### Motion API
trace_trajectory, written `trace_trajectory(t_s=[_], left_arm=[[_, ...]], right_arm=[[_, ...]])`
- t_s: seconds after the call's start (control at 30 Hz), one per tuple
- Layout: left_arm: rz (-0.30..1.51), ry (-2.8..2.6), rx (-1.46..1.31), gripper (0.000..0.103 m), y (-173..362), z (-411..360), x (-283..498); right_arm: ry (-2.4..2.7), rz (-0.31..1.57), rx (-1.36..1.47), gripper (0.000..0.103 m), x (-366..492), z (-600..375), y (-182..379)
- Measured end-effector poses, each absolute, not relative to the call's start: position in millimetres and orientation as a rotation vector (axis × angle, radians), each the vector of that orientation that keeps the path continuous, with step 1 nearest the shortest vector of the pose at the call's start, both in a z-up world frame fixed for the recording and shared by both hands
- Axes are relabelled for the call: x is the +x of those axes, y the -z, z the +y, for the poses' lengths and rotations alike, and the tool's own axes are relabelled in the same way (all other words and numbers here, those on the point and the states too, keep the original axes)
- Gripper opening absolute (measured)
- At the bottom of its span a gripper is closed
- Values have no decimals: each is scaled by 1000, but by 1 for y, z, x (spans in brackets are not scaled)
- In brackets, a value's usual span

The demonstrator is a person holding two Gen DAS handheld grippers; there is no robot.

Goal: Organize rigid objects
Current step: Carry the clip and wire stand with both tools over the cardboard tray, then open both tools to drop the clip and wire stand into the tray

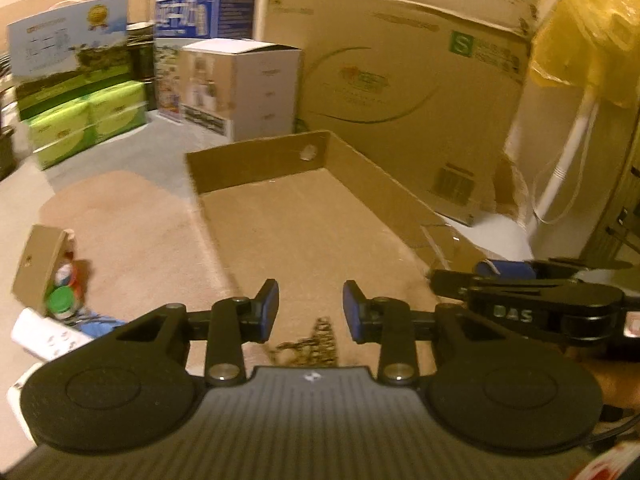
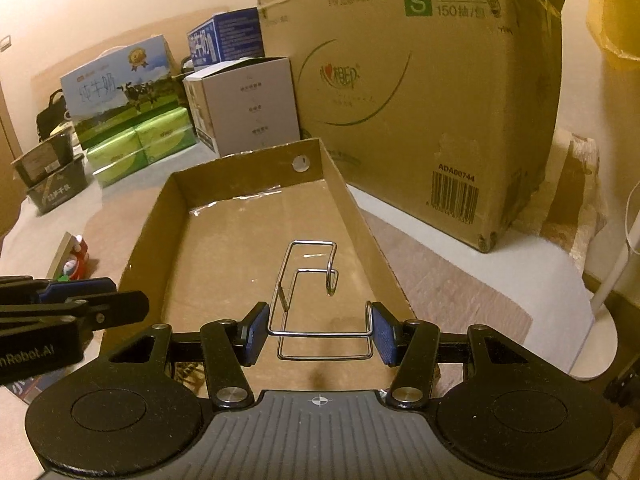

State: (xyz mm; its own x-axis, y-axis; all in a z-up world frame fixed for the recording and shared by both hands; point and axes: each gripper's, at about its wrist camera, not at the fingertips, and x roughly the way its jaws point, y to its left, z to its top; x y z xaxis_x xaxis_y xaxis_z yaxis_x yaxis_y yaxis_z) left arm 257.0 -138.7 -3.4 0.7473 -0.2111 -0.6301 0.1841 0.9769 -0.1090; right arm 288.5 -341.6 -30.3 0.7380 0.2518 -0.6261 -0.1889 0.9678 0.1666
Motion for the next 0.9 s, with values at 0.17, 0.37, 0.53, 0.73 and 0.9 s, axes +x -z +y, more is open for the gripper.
trace_trajectory(t_s=[0.17,0.37,0.53,0.73,0.9], left_arm=[[695,152,-67,32,1,-113,245],[695,108,-80,35,0,-92,231],[696,101,-79,53,0,-85,220],[699,97,-76,71,-2,-77,201],[690,97,-67,77,-7,-67,174]], right_arm=[[-256,698,106,54,285,-339,30],[-274,692,126,54,283,-331,26],[-290,692,144,68,281,-327,24],[-261,679,150,71,263,-328,14],[-254,668,153,72,234,-320,2]])
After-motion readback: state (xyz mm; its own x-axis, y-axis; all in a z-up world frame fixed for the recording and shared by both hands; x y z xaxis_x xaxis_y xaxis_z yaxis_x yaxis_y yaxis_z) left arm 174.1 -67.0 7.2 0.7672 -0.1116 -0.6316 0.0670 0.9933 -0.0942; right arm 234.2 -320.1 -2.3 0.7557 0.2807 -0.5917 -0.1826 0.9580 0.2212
